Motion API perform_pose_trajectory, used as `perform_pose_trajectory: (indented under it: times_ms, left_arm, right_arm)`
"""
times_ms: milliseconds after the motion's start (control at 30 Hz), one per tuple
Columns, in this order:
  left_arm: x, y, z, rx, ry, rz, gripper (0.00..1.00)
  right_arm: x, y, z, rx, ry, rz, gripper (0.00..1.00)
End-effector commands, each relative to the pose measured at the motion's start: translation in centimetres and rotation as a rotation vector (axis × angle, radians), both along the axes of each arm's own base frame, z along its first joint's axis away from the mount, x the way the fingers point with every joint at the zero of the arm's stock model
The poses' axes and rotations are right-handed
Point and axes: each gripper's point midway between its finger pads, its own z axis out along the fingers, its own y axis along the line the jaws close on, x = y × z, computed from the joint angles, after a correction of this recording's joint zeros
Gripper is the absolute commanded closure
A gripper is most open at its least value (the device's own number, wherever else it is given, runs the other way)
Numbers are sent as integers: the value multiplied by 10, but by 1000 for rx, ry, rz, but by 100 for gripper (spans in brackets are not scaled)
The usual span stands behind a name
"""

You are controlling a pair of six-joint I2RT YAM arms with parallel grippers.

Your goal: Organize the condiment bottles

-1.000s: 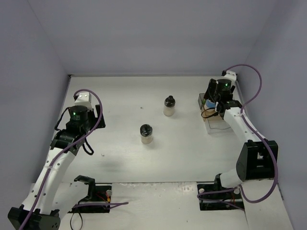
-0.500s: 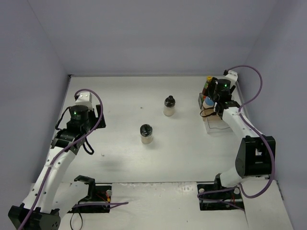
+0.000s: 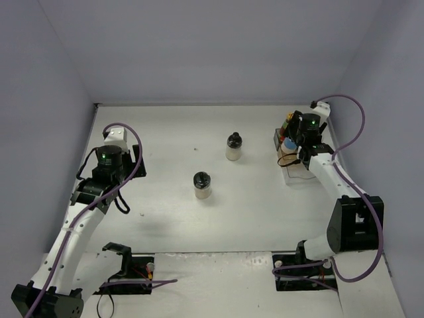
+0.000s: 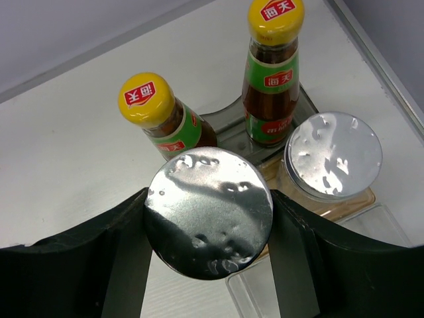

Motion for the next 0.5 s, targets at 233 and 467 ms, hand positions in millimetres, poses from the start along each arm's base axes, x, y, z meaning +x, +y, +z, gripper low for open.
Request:
perform_pose_trajectory:
  times_ms: [233,467]
  left_arm:
    - [12,-1,26,-32,-95,12,26]
    - [12,-1,27,-32,-98,14,26]
  right_arm:
    - [-11,-9,22,-23,-48,-34,100]
    - [-9,-11,1,-25,-19,-46,97]
